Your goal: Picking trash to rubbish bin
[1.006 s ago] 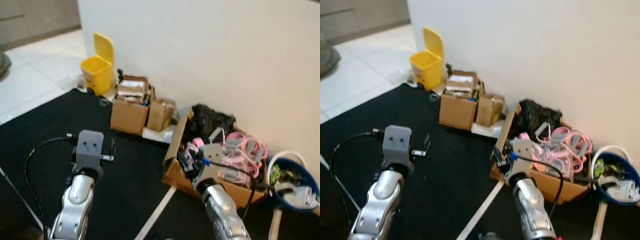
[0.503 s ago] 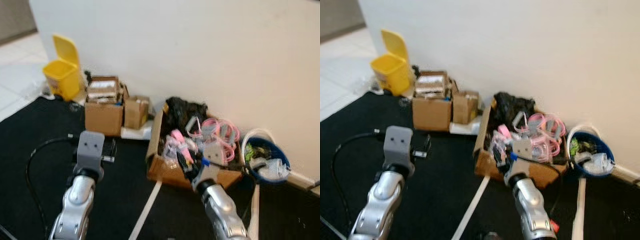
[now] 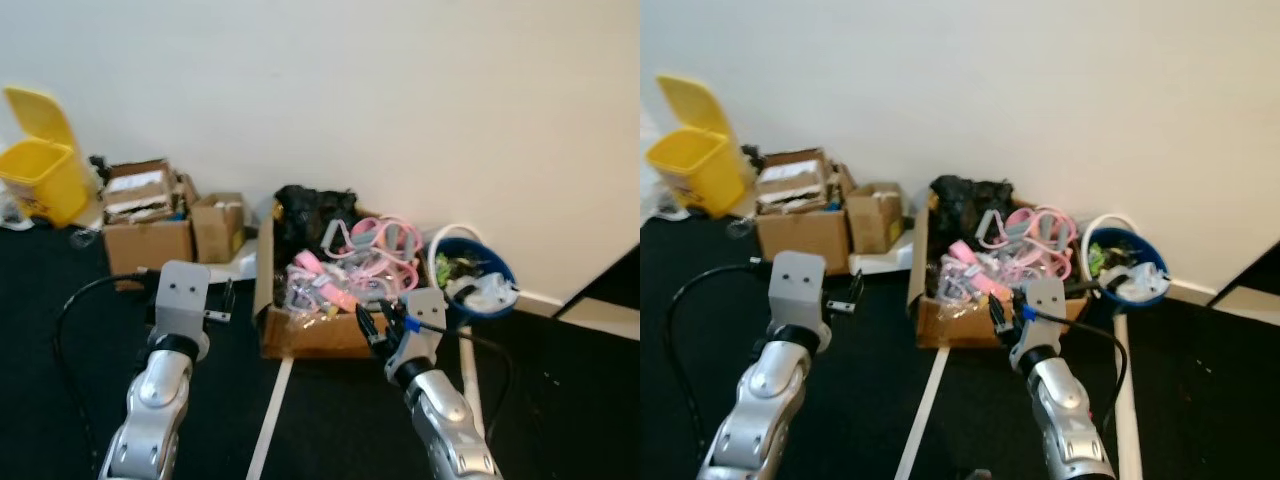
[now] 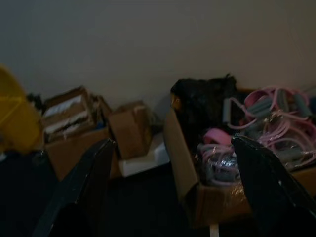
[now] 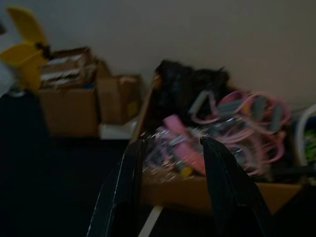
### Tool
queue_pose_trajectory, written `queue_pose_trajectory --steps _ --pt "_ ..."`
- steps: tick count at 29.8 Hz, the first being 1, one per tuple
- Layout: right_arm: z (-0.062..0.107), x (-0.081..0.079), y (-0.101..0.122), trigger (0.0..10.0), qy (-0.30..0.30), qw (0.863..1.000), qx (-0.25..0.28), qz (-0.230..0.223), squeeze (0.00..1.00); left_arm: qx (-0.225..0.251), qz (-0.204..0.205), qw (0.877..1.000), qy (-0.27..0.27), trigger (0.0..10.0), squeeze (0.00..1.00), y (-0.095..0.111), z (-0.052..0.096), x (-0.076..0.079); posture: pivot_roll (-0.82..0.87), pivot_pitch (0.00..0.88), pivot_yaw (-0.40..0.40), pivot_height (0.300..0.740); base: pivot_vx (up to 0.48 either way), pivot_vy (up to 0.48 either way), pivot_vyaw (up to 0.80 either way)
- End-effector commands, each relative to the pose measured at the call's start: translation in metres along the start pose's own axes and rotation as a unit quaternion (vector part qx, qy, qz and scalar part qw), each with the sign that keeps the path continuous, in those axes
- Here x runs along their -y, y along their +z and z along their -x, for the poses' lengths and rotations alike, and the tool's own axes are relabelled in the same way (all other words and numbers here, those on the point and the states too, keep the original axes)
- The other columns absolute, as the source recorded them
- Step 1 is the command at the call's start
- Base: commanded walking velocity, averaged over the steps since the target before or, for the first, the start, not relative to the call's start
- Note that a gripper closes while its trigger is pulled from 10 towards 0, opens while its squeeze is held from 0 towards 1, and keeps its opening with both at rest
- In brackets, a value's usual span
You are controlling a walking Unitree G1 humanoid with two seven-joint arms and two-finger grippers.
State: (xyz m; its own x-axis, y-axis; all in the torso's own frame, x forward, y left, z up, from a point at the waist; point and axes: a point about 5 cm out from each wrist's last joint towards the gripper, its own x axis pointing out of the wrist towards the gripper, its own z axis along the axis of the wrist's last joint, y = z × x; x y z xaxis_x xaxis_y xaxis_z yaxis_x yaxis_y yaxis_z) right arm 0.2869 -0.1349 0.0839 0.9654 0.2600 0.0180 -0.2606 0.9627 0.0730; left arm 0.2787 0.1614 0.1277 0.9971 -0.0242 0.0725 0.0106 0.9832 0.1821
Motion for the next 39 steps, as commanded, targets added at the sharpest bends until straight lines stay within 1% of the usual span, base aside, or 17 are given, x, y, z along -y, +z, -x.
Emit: queue_pose_trajectory --steps 1,20,39 --pt "0.0037 0.0001 -0.006 10.0 -0.002 1.0 -0.012 0.001 0.0 -0.011 0.001 1.0 -0.002 10.0 0.0 -0.0058 0.0034 0.0002 0.0 0.11 -0.067 0.74 0.0 0.0 -0.55" --pt "0.005 0.0004 -0.0071 10.0 -0.005 1.0 -0.015 0.0 0.0 -0.015 -0.001 1.0 -0.004 10.0 0.0 -0.0064 0.0042 0.0 0.0 0.124 -0.063 0.74 0.0 0.0 -0.55" --pt "0.0048 0.0031 -0.0061 10.0 -0.011 1.0 -0.014 0.001 0.0 -0.014 0.001 1.0 -0.005 10.0 0.0 -0.006 0.0002 0.0009 0.0 0.133 -0.058 0.74 0.0 0.0 -0.55"
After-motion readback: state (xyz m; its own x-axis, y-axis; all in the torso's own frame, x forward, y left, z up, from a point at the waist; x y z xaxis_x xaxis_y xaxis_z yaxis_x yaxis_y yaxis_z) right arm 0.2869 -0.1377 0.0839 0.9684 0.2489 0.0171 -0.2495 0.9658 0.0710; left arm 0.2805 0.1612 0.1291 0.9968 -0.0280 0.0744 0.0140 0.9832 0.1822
